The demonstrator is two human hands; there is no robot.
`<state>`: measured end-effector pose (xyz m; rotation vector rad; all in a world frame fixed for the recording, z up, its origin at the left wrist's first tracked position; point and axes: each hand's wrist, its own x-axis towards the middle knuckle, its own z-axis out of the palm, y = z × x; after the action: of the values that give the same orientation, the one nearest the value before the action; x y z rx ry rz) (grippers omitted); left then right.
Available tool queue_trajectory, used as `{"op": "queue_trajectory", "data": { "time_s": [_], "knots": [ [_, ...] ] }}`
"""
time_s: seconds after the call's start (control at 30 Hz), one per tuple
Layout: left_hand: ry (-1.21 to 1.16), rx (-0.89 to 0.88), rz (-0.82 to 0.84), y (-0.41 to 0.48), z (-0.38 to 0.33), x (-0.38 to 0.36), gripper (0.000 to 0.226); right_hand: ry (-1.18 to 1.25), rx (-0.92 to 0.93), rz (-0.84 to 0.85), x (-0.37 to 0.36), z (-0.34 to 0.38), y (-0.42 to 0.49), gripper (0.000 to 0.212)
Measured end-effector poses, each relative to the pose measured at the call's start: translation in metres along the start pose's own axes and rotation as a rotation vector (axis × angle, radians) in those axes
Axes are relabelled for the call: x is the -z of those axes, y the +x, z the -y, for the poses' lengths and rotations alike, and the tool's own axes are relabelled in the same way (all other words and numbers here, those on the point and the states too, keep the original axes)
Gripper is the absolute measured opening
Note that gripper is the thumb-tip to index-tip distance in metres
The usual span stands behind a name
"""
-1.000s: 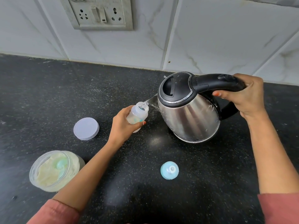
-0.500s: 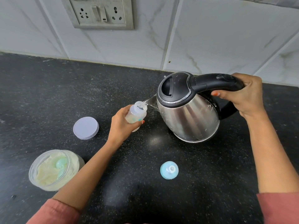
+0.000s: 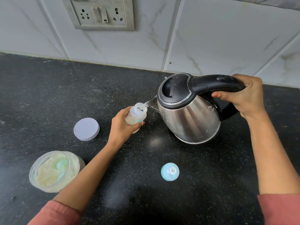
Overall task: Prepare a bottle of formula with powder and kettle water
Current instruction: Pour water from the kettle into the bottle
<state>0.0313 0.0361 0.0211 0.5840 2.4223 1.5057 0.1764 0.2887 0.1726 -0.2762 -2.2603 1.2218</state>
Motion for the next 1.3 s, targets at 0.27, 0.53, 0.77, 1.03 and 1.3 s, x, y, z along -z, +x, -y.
{"op": "queue_trajectory", "data": {
  "time_s": [0.27,0.53,0.77,1.03,1.3],
  "knots": [
    [0.000,0.006,0.003,-0.0006,0.0004,-0.0008,0.065,-0.019,-0.003,0.001,0.0000,0.0012,-0.0002,0.036],
    [-0.027,0.008,0.011,0.0000,0.0002,-0.0009,0.065,0.000,0.010,0.012,-0.0008,0.0020,0.0001,0.034],
    [-0.035,0.010,0.009,0.0006,0.0001,-0.0018,0.065,-0.002,0.007,-0.007,-0.0010,0.0003,-0.0004,0.036],
    [-0.034,0.014,0.001,-0.0001,0.0006,-0.0024,0.065,-0.006,0.012,0.009,-0.0015,0.0023,0.0000,0.033],
    [-0.028,0.008,-0.013,-0.0001,0.0006,-0.0027,0.065,-0.003,0.015,0.013,-0.0027,0.0025,0.0009,0.034]
  ]
}}
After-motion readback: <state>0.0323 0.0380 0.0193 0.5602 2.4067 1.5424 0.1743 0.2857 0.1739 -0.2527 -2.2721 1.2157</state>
